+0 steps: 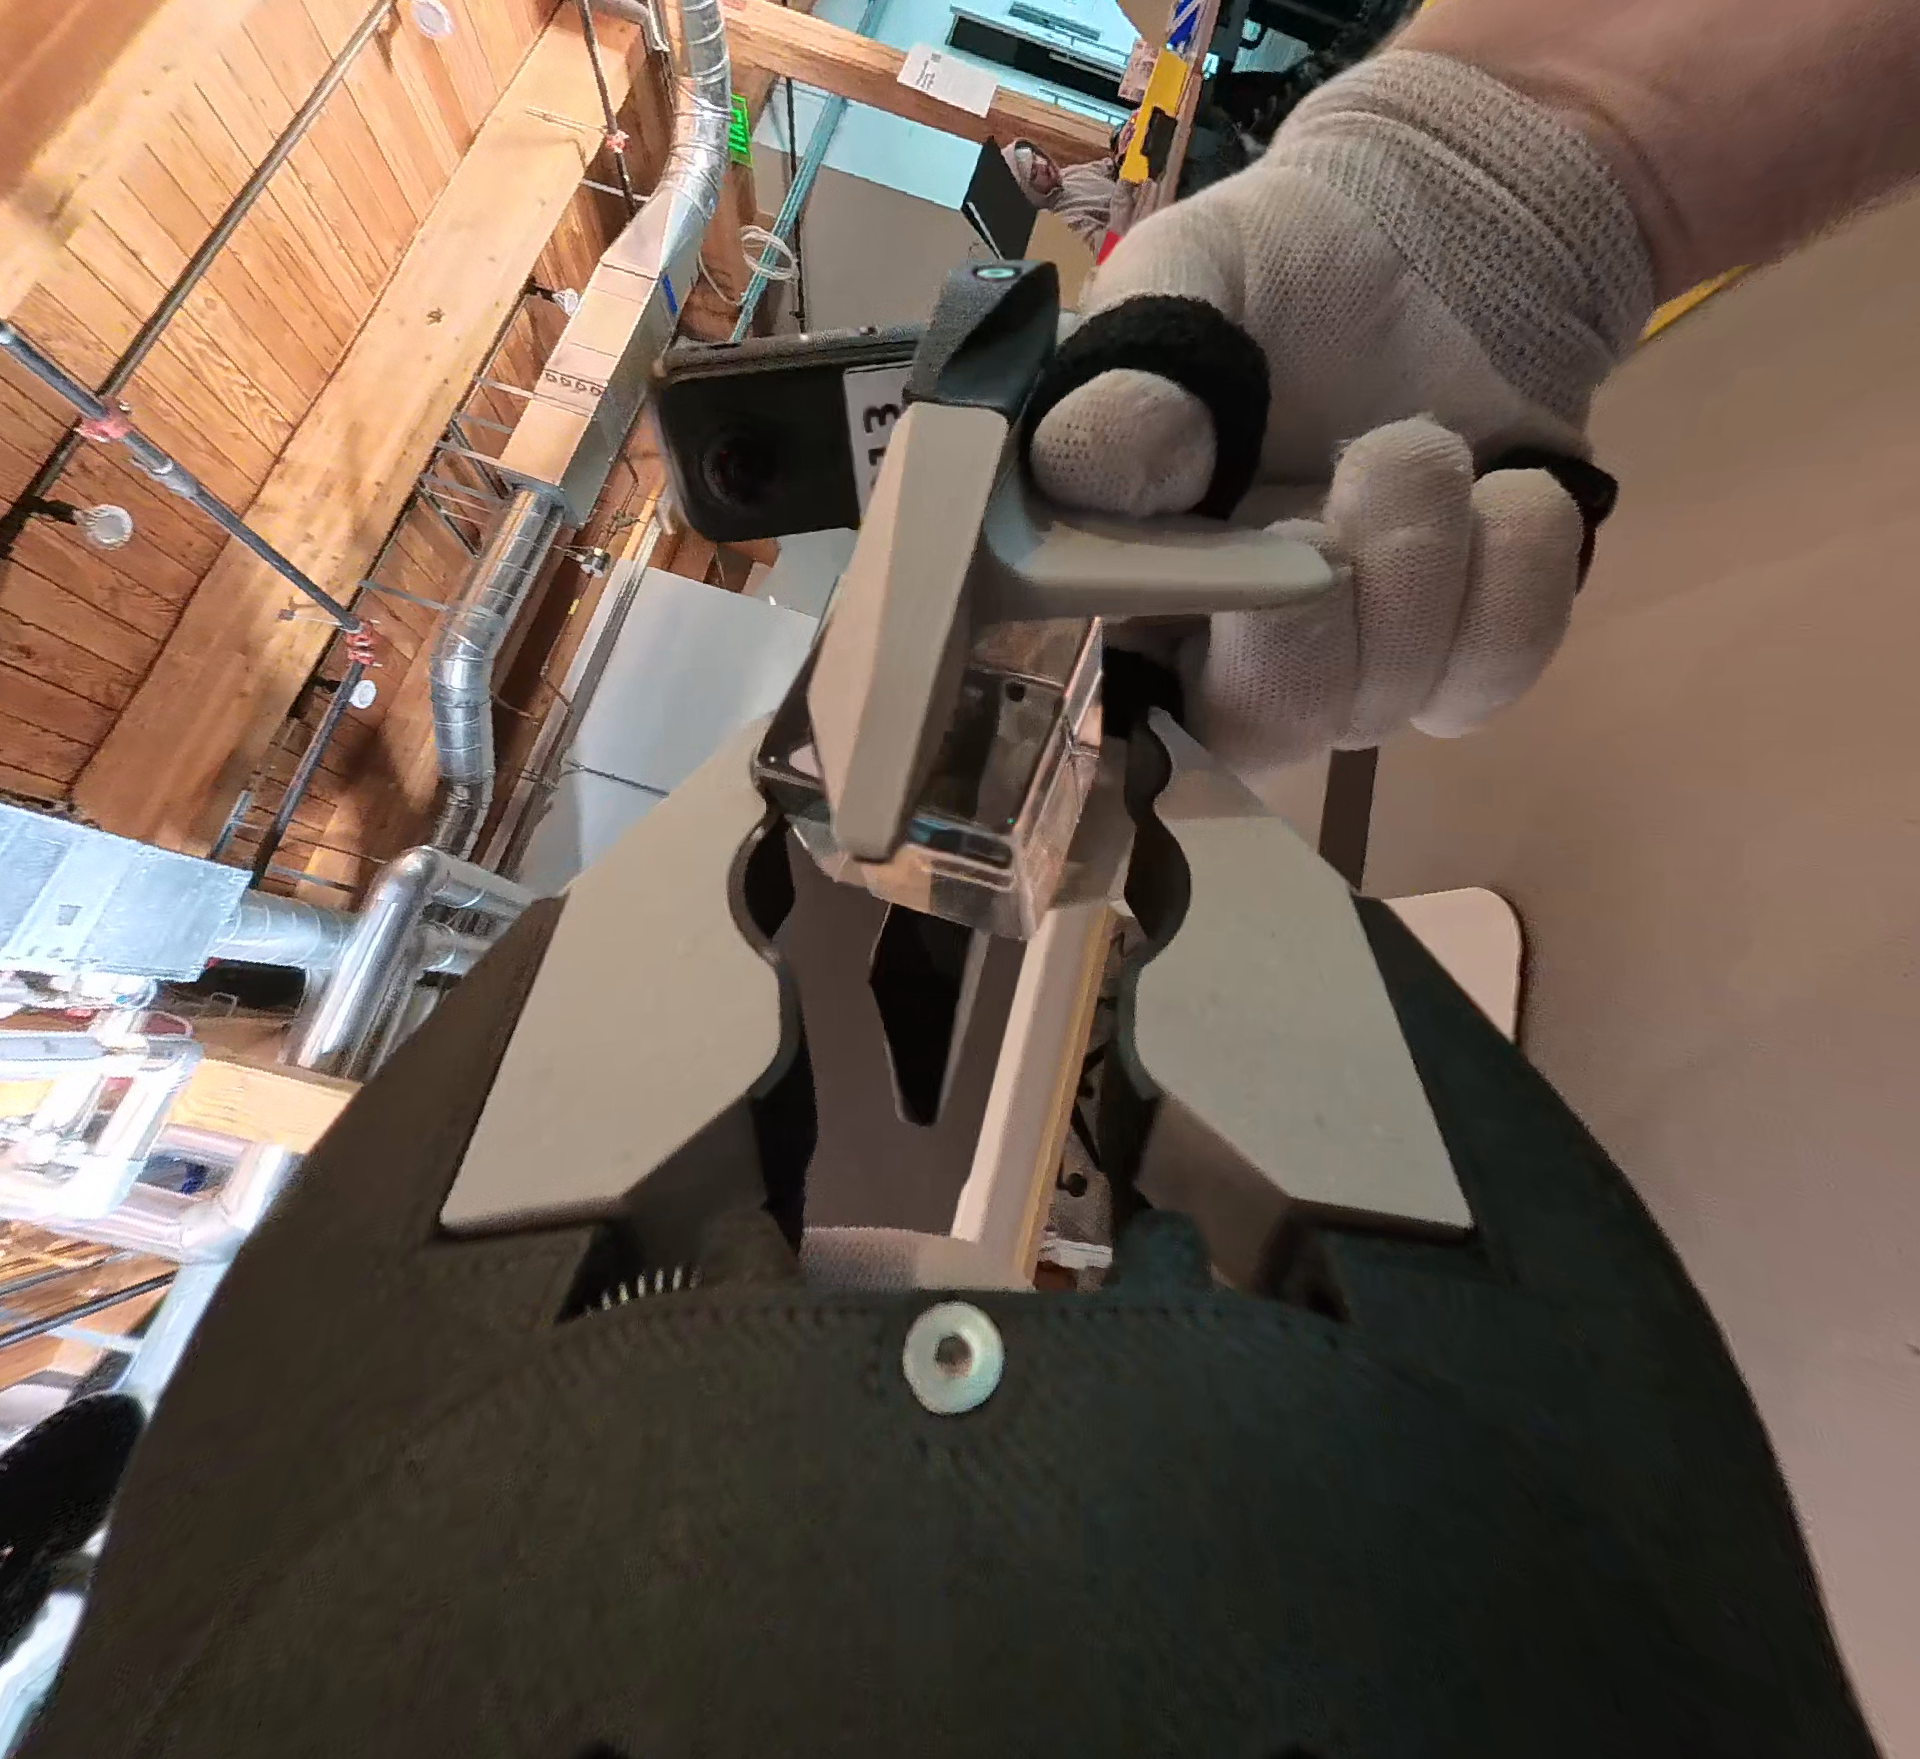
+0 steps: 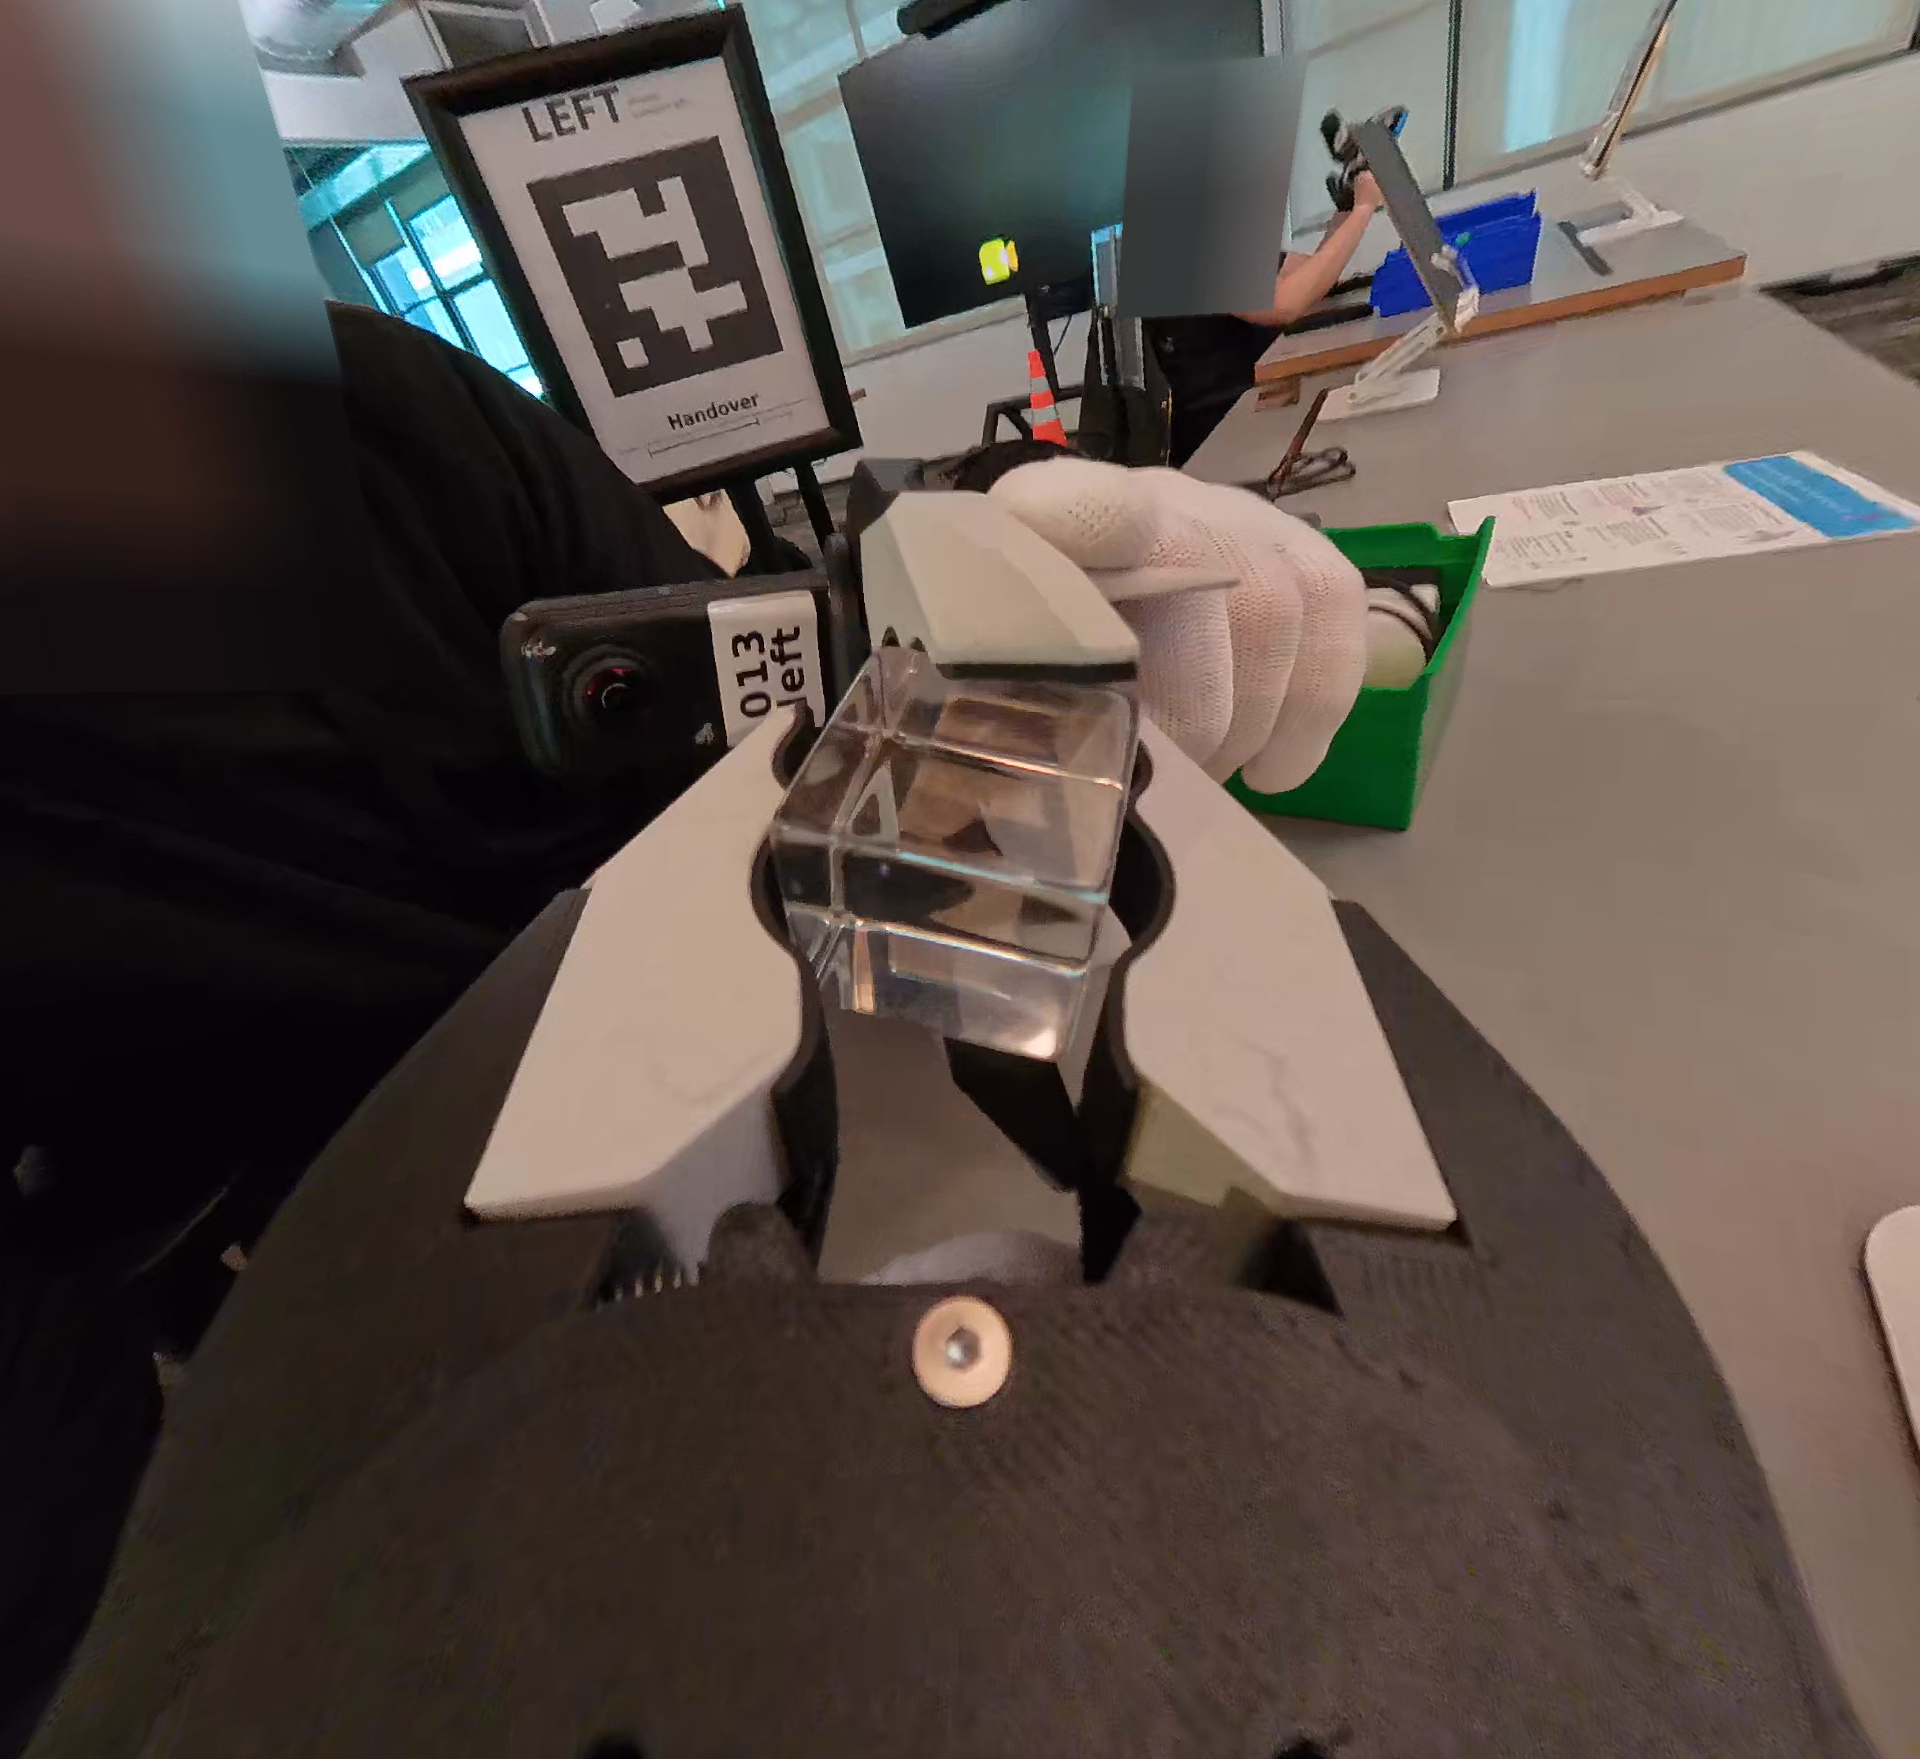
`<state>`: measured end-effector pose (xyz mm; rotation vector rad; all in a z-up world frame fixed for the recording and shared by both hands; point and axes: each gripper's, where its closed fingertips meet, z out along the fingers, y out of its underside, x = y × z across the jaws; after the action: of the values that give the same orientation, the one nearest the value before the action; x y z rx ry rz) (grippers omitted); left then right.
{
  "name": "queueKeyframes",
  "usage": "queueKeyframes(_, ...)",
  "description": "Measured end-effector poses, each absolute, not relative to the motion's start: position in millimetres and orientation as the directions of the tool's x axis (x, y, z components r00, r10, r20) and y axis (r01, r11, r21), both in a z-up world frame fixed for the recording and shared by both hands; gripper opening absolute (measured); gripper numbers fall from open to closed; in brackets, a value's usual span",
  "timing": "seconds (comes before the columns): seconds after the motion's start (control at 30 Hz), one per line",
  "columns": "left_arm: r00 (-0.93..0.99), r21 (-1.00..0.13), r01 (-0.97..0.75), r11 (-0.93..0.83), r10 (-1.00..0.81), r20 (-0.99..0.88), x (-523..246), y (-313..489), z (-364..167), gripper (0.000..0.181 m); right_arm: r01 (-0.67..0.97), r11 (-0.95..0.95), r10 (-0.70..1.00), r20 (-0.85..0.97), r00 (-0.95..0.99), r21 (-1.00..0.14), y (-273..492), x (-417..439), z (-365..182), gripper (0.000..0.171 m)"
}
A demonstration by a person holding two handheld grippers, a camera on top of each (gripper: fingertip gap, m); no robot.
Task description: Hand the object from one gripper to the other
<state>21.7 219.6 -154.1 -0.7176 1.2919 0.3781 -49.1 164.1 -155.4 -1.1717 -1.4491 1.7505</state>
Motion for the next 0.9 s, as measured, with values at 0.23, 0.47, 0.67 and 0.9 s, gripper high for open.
queueKeyframes(0.23, 0.391, -0.297, -0.641, 0.708, -0.031, -0.920, 18, 228, -136, 0.075, 0.001, -0.277, 0.872, -0.252, -0.419, -0.961, 175, -64, -144, 0.053)
queueKeyframes(0.47, 0.464, -0.335, -0.627, 0.703, -0.008, -0.886, 10, 233, -133, 0.064, -0.030, -0.306, 0.872, -0.268, -0.409, -0.951, 181, -69, -145, 0.053)
queueKeyframes(0.67, 0.474, -0.350, -0.617, 0.705, -0.022, -0.880, 7, 232, -132, 0.063, -0.045, -0.307, 0.873, -0.263, -0.412, -0.951, 181, -72, -143, 0.053)
queueKeyframes(0.9, 0.465, -0.364, -0.598, 0.714, -0.061, -0.883, 6, 229, -132, 0.063, -0.046, -0.294, 0.878, -0.250, -0.409, -0.955, 179, -74, -143, 0.053)
